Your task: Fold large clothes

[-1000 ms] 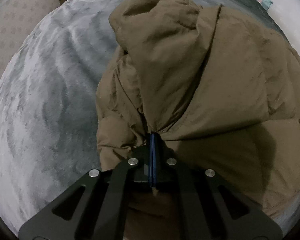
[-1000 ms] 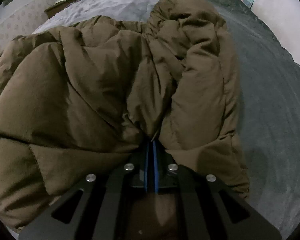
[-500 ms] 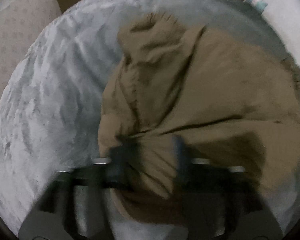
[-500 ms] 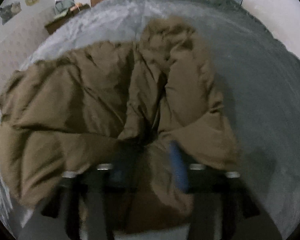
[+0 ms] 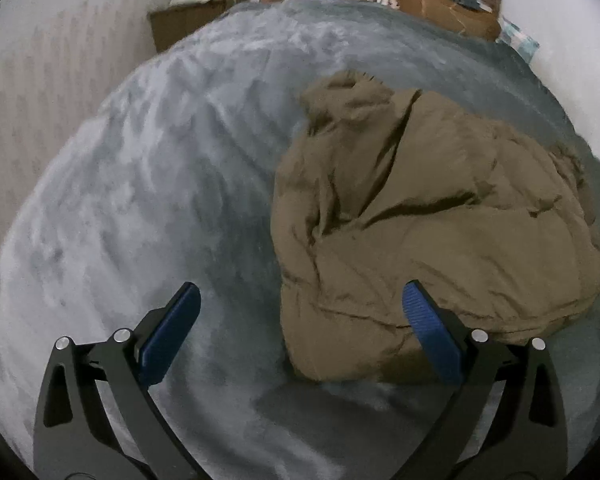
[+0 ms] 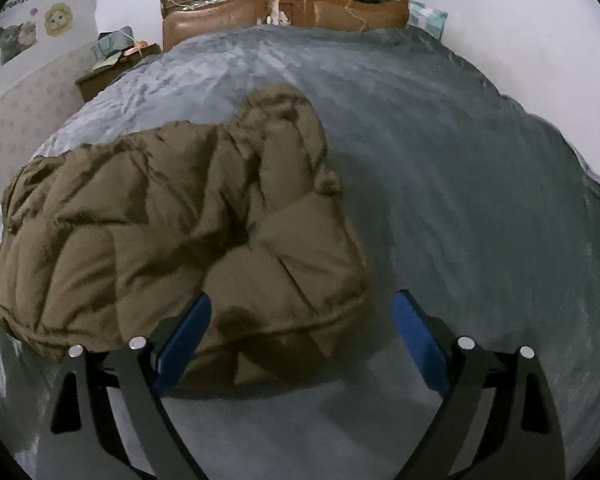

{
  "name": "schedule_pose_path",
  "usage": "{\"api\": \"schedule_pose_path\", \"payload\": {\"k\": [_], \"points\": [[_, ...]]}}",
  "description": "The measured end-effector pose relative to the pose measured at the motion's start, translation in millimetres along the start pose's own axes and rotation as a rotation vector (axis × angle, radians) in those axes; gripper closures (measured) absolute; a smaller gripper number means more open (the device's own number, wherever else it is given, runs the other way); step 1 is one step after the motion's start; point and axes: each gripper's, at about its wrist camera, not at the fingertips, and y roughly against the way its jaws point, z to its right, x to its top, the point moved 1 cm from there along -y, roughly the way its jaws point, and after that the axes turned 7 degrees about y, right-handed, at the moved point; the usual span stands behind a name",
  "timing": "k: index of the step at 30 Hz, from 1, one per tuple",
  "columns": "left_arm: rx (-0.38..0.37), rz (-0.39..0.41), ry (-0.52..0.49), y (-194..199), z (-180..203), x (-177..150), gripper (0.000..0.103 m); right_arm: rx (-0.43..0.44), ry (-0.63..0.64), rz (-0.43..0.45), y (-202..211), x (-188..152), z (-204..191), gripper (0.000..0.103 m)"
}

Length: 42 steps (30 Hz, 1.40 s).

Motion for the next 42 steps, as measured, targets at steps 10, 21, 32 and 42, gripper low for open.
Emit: {"api": "schedule_pose_path", "payload": {"k": [10, 21, 32, 42], "points": [[-0.067, -0.086, 0.064, -67, 11, -27, 0.003, 0.047, -0.081, 0.01, -10, -9, 9, 0.011], [-0.107, -0.132, 0.076, -97, -2, -48, 0.003, 0.099, -0.19, -0.02, -37, -14, 15, 0.004], [-0.189, -0.151, 0.086, -107, 25, -33, 0.005, 0.238, -0.211, -0.083, -72, -15, -7, 0.004], [-0.173, -0.148, 0.036, -114, 44, -33, 0.007, 0.257, -0.185, -0.09, -79, -11, -17, 0.005]]}}
